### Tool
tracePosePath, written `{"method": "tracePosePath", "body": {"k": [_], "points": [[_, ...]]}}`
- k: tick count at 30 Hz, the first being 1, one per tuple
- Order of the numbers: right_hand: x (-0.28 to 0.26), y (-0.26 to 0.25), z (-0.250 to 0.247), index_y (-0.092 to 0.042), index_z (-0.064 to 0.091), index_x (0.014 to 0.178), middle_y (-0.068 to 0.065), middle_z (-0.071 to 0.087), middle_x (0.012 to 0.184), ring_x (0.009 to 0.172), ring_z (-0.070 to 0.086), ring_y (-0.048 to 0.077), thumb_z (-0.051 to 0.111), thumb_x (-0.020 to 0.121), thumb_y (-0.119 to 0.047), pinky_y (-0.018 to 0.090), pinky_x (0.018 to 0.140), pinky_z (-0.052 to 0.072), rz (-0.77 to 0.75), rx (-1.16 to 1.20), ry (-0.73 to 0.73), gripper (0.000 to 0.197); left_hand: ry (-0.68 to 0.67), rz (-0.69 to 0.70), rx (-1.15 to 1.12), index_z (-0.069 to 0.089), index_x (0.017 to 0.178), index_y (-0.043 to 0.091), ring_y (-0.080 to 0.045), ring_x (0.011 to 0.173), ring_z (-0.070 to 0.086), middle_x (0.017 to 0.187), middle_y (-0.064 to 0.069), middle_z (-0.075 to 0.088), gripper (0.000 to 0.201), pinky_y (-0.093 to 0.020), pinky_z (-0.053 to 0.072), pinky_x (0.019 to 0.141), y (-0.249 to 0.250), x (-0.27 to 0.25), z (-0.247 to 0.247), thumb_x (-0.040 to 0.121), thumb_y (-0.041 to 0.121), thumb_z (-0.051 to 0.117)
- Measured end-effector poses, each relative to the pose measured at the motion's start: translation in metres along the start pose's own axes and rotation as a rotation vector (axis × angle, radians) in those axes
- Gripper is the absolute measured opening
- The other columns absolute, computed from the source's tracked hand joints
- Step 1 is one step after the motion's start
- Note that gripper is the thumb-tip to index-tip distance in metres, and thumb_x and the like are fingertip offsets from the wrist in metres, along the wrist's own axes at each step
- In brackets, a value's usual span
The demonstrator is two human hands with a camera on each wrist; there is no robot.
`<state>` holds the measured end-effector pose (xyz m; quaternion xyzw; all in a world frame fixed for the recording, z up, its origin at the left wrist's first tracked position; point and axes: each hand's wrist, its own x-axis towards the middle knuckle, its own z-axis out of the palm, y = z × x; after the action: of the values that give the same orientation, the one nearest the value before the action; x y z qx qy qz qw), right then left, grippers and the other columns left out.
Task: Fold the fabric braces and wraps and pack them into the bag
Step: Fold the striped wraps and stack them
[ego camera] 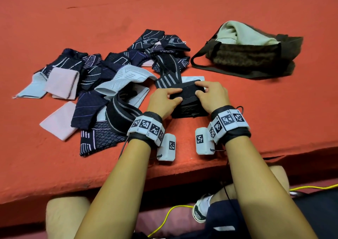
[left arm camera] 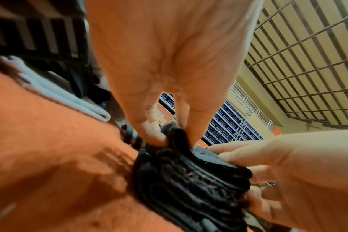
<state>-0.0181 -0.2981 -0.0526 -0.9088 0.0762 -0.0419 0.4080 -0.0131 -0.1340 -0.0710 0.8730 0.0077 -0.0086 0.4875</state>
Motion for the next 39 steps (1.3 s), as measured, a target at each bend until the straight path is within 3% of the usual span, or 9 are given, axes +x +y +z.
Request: {"method": "tracePosePath", "body": {"k": [5, 11, 14, 17, 20, 23, 26, 29, 39], "points": [[-0.006, 0.003, 0.001, -0.032, 0.057, 0.139, 0.012, 0.053, 0.133, 0.123, 0.052, 0.029, 0.051, 0.098, -0.025, 0.035, 0.107, 0.038, -0.039, -0.056, 0.001, 0.042, -0.021, 0.113, 0.074, 0.067, 0.128, 0.028, -0.015, 0.094, 0.067, 0.111, -0.003, 0.072, 0.038, -0.034, 0.056, 0.09, 0.003, -0.007, -0.004, 0.09, 0.022, 0.065], [-0.009, -0.004, -0.005, -0.031, 0.059, 0.136, 0.012, 0.049, 0.131, 0.126, 0.043, 0.031, 0.054, 0.096, -0.027, 0.032, 0.105, 0.032, -0.116, -0.116, 0.054, 0.04, -0.001, 0.155, 0.018, 0.066, 0.129, 0.03, -0.017, 0.088, 0.063, 0.107, -0.013, 0.067, 0.038, -0.023, 0.049, 0.081, 0.005, -0.015, -0.012, 0.092, 0.025, 0.064], [-0.011, -0.014, -0.006, -0.031, 0.063, 0.13, 0.009, 0.05, 0.131, 0.127, 0.042, 0.031, 0.055, 0.094, -0.029, 0.036, 0.107, 0.031, -0.154, -0.161, 0.094, 0.037, -0.004, 0.136, 0.01, 0.061, 0.133, 0.034, -0.024, 0.097, 0.066, 0.102, -0.003, 0.059, 0.045, -0.029, 0.054, 0.092, 0.01, -0.02, -0.024, 0.088, 0.038, 0.063], [-0.02, -0.03, -0.007, -0.029, 0.069, 0.12, 0.006, 0.051, 0.131, 0.125, 0.042, 0.03, 0.054, 0.092, -0.023, 0.041, 0.109, 0.033, -0.192, -0.152, 0.175, 0.033, 0.039, 0.164, 0.058, 0.063, 0.129, 0.031, -0.005, 0.082, 0.06, 0.107, 0.001, 0.058, 0.036, -0.007, 0.045, 0.083, 0.012, -0.028, -0.046, 0.093, 0.034, 0.063], [-0.032, -0.053, -0.006, -0.024, 0.072, 0.113, 0.004, 0.056, 0.125, 0.12, 0.047, 0.028, 0.052, 0.09, -0.016, 0.036, 0.105, 0.035, -0.275, -0.116, 0.208, 0.031, 0.138, 0.196, 0.039, 0.071, 0.112, 0.029, -0.007, 0.088, 0.064, 0.102, 0.006, 0.068, 0.021, -0.018, 0.049, 0.085, 0.009, -0.038, -0.073, 0.091, 0.029, 0.065], [-0.041, -0.079, 0.008, -0.025, 0.074, 0.108, 0.003, 0.068, 0.115, 0.108, 0.06, 0.024, 0.054, 0.089, -0.02, 0.033, 0.097, 0.045, -0.381, -0.111, 0.039, 0.028, 0.266, 0.173, 0.028, 0.075, 0.099, 0.022, -0.009, 0.084, 0.067, 0.093, 0.007, 0.072, 0.015, -0.017, 0.051, 0.079, -0.005, -0.043, -0.103, 0.089, 0.018, 0.066], [-0.051, -0.099, 0.035, -0.029, 0.073, 0.108, -0.004, 0.074, 0.107, 0.105, 0.065, 0.023, 0.06, 0.087, -0.036, 0.038, 0.096, 0.052, -0.385, -0.201, -0.259, 0.026, 0.387, 0.11, 0.104, 0.074, 0.093, 0.027, -0.014, 0.085, 0.067, 0.094, 0.005, 0.073, 0.017, -0.031, 0.054, 0.089, -0.023, -0.042, -0.13, 0.084, 0.018, 0.061], [-0.058, -0.111, 0.06, -0.027, 0.069, 0.118, 0.001, 0.071, 0.116, 0.112, 0.062, 0.026, 0.062, 0.088, -0.045, 0.038, 0.098, 0.049, -0.388, -0.266, -0.379, 0.036, 0.467, 0.045, 0.151, 0.074, 0.093, 0.026, -0.015, 0.081, 0.064, 0.095, -0.001, 0.071, 0.019, -0.036, 0.053, 0.089, -0.038, -0.042, -0.143, 0.081, 0.02, 0.061], [-0.054, -0.118, 0.096, -0.013, 0.066, 0.116, 0.011, 0.071, 0.111, 0.107, 0.061, 0.03, 0.053, 0.099, -0.036, 0.036, 0.086, 0.047, -0.432, -0.191, -0.473, 0.031, 0.126, -0.117, 0.073, 0.063, 0.128, 0.029, -0.014, 0.12, 0.057, 0.128, -0.001, 0.063, 0.034, -0.037, 0.04, 0.111, -0.064, -0.042, -0.142, 0.095, 0.024, 0.058]]}}
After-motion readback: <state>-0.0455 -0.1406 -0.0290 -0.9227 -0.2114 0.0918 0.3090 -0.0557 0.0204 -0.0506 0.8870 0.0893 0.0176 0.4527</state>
